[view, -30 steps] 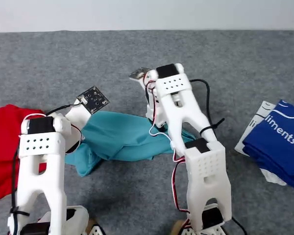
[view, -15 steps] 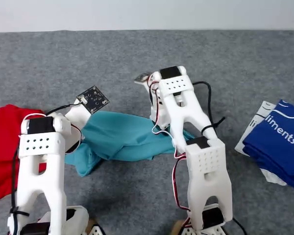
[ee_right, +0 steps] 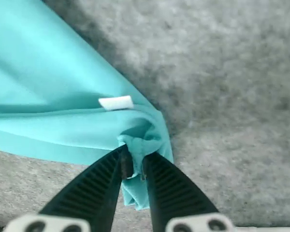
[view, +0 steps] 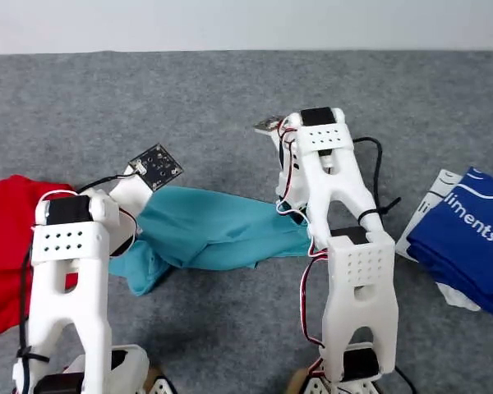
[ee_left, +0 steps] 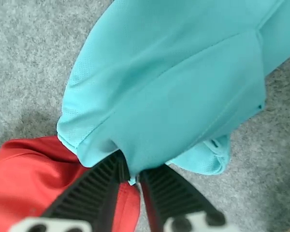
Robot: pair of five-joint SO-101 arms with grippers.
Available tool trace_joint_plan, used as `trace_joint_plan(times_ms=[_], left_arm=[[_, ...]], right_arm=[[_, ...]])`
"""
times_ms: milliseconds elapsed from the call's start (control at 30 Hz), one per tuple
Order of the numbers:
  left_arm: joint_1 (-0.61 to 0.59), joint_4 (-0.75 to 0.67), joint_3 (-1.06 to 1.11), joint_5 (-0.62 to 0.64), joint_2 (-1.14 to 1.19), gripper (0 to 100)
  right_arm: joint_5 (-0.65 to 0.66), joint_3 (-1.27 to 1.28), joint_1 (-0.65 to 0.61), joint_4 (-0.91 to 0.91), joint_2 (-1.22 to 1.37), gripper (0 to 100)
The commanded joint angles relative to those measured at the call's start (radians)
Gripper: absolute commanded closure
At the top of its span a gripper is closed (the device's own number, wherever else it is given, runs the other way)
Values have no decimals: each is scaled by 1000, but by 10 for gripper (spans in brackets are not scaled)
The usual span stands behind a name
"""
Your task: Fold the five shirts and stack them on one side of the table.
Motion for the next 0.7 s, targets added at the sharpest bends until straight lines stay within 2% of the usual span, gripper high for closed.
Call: trace_joint_plan(times_ms=[0, 100, 233, 300, 667], left_arm=[[5, -11, -4, 3, 0, 995], [5, -11, -4, 3, 0, 995], [5, -11, -4, 3, 0, 995], [5, -11, -4, 3, 0, 995], [5, -15, -4, 3, 0, 995]], right_arm=[[11, -49, 13, 42, -25, 980], [8, -49, 4, 42, -58, 949], [-34, -44, -8, 44, -108, 779], [-72, -44, -19, 42, -119, 730], [-78, -49, -79, 39, -7, 725]])
